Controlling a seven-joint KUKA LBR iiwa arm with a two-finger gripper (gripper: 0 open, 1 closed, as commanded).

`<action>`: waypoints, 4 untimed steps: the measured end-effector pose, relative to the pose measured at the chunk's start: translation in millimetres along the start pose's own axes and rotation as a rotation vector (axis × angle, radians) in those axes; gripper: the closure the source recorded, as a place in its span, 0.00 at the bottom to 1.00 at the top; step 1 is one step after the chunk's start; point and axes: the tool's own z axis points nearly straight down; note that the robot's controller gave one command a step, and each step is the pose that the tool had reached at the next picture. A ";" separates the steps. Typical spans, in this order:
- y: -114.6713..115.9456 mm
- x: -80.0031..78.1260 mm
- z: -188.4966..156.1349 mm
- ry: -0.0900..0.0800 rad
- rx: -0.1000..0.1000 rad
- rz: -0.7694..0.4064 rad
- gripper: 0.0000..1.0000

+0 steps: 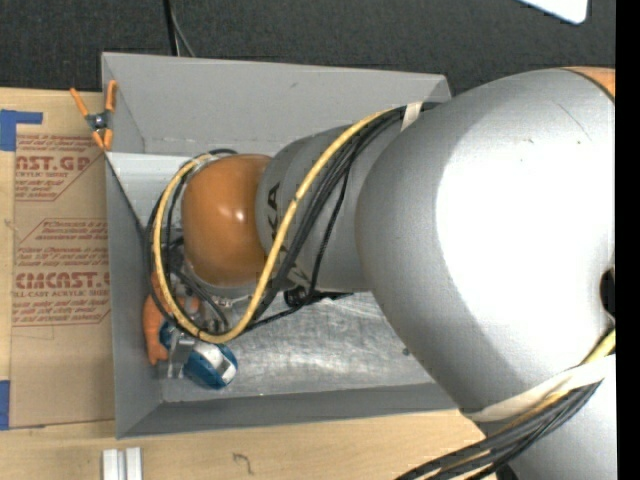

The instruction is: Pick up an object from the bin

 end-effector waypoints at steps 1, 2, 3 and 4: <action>-0.3 1.8 -25.7 0.012 0.011 -0.022 0.00; -46.8 27.5 -5.5 0.018 0.014 0.081 0.00; -38.3 31.0 13.5 0.030 0.022 0.293 0.00; -27.1 29.4 19.3 0.008 0.031 0.016 1.00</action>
Offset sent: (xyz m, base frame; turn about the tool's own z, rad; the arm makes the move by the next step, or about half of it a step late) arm -0.0320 -0.0408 0.0074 0.0792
